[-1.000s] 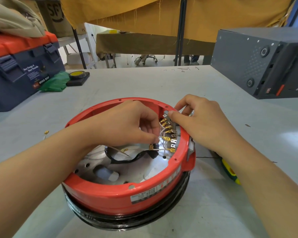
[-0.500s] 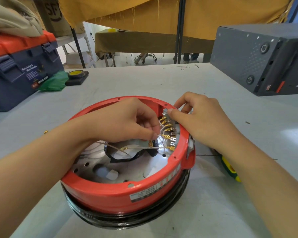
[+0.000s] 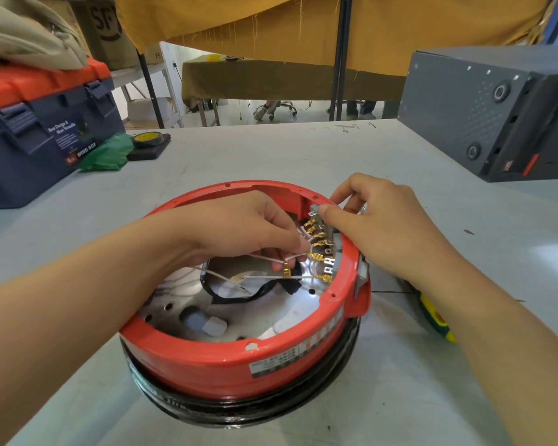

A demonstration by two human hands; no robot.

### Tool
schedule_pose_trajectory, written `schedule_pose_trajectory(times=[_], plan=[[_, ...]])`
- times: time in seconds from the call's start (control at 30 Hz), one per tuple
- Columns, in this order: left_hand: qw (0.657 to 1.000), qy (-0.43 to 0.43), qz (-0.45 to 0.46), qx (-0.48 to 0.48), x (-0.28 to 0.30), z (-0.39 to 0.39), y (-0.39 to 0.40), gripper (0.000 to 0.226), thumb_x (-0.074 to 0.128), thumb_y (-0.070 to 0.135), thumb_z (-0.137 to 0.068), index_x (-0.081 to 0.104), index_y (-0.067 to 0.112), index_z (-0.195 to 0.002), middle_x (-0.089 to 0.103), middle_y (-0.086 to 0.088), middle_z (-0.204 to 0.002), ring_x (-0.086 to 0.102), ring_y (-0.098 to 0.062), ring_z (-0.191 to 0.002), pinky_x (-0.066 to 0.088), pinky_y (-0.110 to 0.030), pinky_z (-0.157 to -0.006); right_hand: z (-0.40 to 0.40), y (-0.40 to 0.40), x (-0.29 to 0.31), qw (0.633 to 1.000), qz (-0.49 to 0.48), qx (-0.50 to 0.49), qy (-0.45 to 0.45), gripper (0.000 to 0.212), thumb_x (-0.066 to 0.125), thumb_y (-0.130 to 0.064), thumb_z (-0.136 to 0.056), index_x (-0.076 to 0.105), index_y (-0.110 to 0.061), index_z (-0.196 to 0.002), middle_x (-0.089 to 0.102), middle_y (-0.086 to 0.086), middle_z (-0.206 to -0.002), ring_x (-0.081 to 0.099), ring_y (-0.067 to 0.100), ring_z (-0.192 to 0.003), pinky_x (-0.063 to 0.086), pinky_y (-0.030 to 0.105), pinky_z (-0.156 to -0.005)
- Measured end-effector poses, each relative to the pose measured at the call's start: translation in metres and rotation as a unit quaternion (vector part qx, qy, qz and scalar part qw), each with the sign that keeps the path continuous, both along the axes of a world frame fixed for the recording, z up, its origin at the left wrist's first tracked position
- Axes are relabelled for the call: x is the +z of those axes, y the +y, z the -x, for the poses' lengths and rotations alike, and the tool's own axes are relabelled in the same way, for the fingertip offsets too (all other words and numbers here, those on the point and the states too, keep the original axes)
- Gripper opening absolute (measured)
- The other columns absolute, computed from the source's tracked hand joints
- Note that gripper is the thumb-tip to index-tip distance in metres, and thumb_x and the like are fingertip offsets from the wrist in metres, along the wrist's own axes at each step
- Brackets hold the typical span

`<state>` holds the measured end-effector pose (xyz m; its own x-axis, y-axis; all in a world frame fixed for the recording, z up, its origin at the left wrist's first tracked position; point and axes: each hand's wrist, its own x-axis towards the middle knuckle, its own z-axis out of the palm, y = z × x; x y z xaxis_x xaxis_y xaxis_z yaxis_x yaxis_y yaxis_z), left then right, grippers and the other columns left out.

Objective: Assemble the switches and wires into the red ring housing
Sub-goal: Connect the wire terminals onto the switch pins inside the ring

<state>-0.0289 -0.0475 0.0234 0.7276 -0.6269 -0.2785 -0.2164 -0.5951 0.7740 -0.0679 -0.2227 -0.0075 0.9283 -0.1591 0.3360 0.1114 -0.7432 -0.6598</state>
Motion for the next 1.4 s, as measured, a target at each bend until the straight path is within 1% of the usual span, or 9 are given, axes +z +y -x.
schedule_pose_trajectory(times=[0.2, 0.4, 0.6, 0.83, 0.97, 1.07, 1.17, 1.23, 1.4], plan=[[1.0, 0.015, 0.006, 0.004, -0.001, -0.002, -0.001, 0.019, 0.069, 0.022, -0.081, 0.072, 0.013, -0.065, 0.064, -0.003, -0.057, 0.058, -0.011, -0.056, 0.047, -0.017, -0.057, 0.0, 0.0, 0.0, 1.0, -0.005, 0.001, -0.003, 0.022, 0.061, -0.042, -0.085, 0.063, -0.021, -0.094, 0.059, -0.008, -0.068, 0.055, 0.001, -0.055, 0.039, 0.001, -0.051], [1.0, 0.001, 0.005, 0.006, -0.001, 0.0, -0.003, 0.021, 0.069, 0.019, -0.082, 0.07, 0.0, -0.072, 0.06, -0.004, -0.054, 0.053, -0.006, -0.047, 0.042, -0.012, -0.048, 0.0, 0.0, -0.001, 1.0, -0.005, -0.001, -0.005, 0.021, 0.061, -0.041, -0.085, 0.063, -0.021, -0.093, 0.058, -0.008, -0.067, 0.056, 0.003, -0.056, 0.039, 0.002, -0.051], [1.0, -0.018, -0.009, -0.018, 0.002, 0.005, -0.005, 0.022, 0.063, 0.017, -0.088, 0.066, 0.003, -0.07, 0.06, 0.007, -0.048, 0.049, 0.0, -0.038, 0.035, -0.007, -0.04, 0.0, 0.0, -0.001, 1.0, -0.002, 0.0, -0.005, 0.022, 0.061, -0.041, -0.085, 0.062, -0.021, -0.093, 0.059, -0.007, -0.07, 0.056, 0.004, -0.059, 0.04, 0.003, -0.052], [0.999, -0.045, -0.002, -0.025, 0.001, 0.005, -0.005, 0.022, 0.064, 0.015, -0.087, 0.065, 0.001, -0.071, 0.059, 0.006, -0.045, 0.046, 0.002, -0.033, 0.032, -0.004, -0.037, 0.001, 0.0, 0.0, 1.0, -0.001, 0.004, -0.002, 0.022, 0.06, -0.041, -0.086, 0.062, -0.021, -0.094, 0.06, -0.005, -0.071, 0.055, 0.003, -0.06, 0.039, 0.002, -0.051], [0.999, -0.051, 0.013, -0.006, -0.002, -0.001, -0.001, 0.019, 0.071, 0.021, -0.08, 0.07, 0.005, -0.072, 0.067, -0.002, -0.057, 0.058, -0.005, -0.047, 0.044, -0.012, -0.049, 0.001, 0.0, 0.001, 1.0, 0.001, 0.004, -0.001, 0.023, 0.06, -0.041, -0.086, 0.062, -0.02, -0.095, 0.06, -0.004, -0.072, 0.055, 0.004, -0.061, 0.039, 0.002, -0.053], [0.996, -0.048, 0.07, 0.001, -0.002, -0.005, 0.003, 0.009, 0.074, 0.015, -0.077, 0.067, 0.009, -0.079, 0.068, -0.006, -0.063, 0.065, -0.015, -0.055, 0.052, -0.021, -0.058, 0.0, 0.0, 0.001, 1.0, 0.008, 0.002, 0.005, 0.024, 0.059, -0.043, -0.086, 0.062, -0.022, -0.096, 0.062, -0.004, -0.074, 0.057, 0.005, -0.063, 0.041, 0.01, -0.049], [0.992, -0.095, 0.062, -0.057, 0.0, -0.002, 0.004, 0.006, 0.074, 0.015, -0.078, 0.068, 0.015, -0.081, 0.067, -0.006, -0.065, 0.066, -0.016, -0.057, 0.053, -0.021, -0.06, 0.0, 0.0, 0.0, 1.0, 0.008, 0.0, 0.005, 0.024, 0.059, -0.043, -0.086, 0.062, -0.022, -0.096, 0.062, -0.003, -0.074, 0.057, 0.005, -0.064, 0.042, 0.013, -0.052], [0.986, -0.134, 0.043, -0.086, 0.0, 0.002, 0.002, 0.002, 0.073, 0.017, -0.079, 0.072, 0.017, -0.08, 0.067, -0.001, -0.064, 0.066, -0.012, -0.056, 0.049, -0.016, -0.058, 0.0, 0.0, 0.0, 1.0, 0.008, -0.001, 0.003, 0.024, 0.059, -0.043, -0.086, 0.062, -0.022, -0.095, 0.062, -0.004, -0.073, 0.057, 0.005, -0.064, 0.039, 0.01, -0.05], [0.972, -0.211, 0.021, -0.099, -0.001, 0.006, -0.001, 0.002, 0.072, 0.018, -0.08, 0.073, 0.017, -0.079, 0.068, 0.003, -0.064, 0.062, -0.006, -0.056, 0.047, -0.02, -0.057, 0.0, 0.0, 0.0, 1.0, 0.007, -0.001, 0.002, 0.023, 0.06, -0.043, -0.085, 0.062, -0.022, -0.094, 0.061, -0.005, -0.071, 0.057, 0.004, -0.063, 0.04, 0.01, -0.049]])
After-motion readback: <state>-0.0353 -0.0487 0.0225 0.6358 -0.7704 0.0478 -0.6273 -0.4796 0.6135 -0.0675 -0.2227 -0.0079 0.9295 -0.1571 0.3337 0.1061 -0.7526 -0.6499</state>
